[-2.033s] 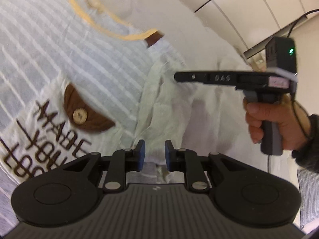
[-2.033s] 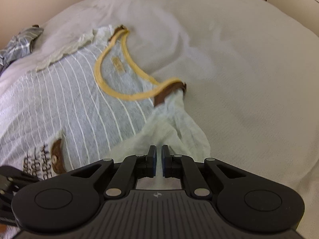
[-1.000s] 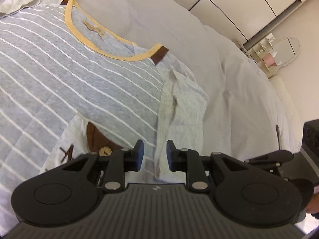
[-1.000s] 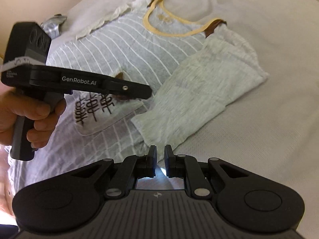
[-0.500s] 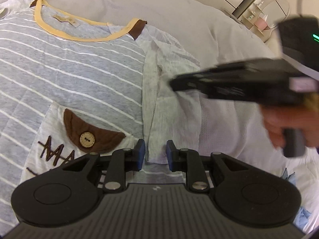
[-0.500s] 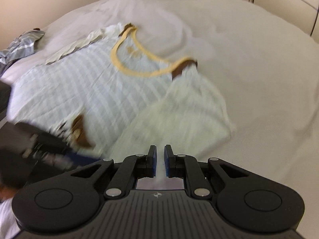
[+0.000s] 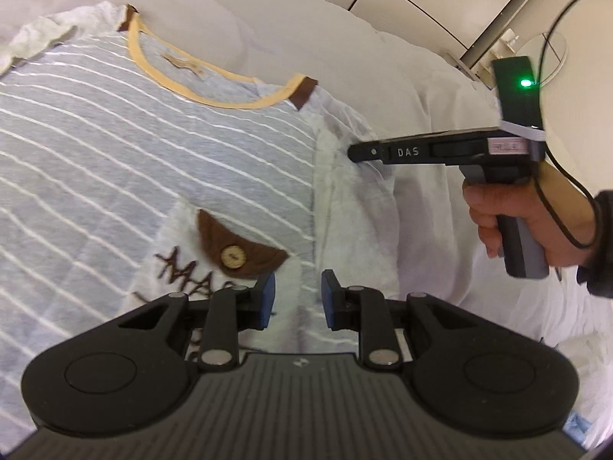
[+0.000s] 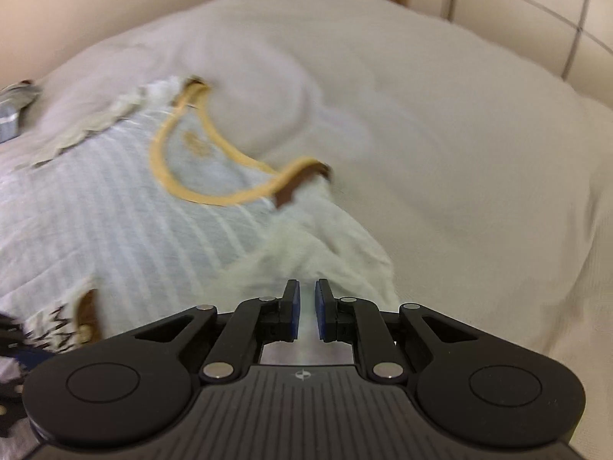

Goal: Fold clothes

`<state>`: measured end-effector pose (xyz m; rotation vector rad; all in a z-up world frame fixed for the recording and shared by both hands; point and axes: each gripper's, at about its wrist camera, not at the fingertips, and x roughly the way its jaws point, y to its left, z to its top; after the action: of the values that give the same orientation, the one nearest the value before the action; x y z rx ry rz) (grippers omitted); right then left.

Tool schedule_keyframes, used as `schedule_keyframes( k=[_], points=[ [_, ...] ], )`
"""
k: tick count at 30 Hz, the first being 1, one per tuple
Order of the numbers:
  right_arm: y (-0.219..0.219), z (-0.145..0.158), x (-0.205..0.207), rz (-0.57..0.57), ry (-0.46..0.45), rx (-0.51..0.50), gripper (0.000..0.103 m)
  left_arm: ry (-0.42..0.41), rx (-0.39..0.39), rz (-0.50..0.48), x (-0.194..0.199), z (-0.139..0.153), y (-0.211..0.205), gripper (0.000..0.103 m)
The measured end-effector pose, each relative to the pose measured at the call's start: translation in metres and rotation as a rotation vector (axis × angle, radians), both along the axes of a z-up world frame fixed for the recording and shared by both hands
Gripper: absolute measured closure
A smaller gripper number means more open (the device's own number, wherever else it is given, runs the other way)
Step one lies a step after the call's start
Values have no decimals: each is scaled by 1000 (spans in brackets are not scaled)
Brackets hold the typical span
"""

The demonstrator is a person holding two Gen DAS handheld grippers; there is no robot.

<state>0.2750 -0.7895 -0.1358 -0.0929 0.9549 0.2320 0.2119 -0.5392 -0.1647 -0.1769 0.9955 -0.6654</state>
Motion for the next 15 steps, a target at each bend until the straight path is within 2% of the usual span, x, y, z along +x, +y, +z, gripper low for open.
schedule_keyframes(
  k=[2,7,12,15],
  points=[
    [-3,-7,8,-19,24,-30,93,-19,21,6,-5,7,7,83],
    [1,16,-16,-59,-39,-41,91,-56,117,15,-27,29,35,81],
    [9,39,-78,-73,-45,-49,88,-64,212,30,-57,53,67,79],
    [19,55,-117,-59,-39,-43,82,-70,289,25,-85,67,86,77]
  ],
)
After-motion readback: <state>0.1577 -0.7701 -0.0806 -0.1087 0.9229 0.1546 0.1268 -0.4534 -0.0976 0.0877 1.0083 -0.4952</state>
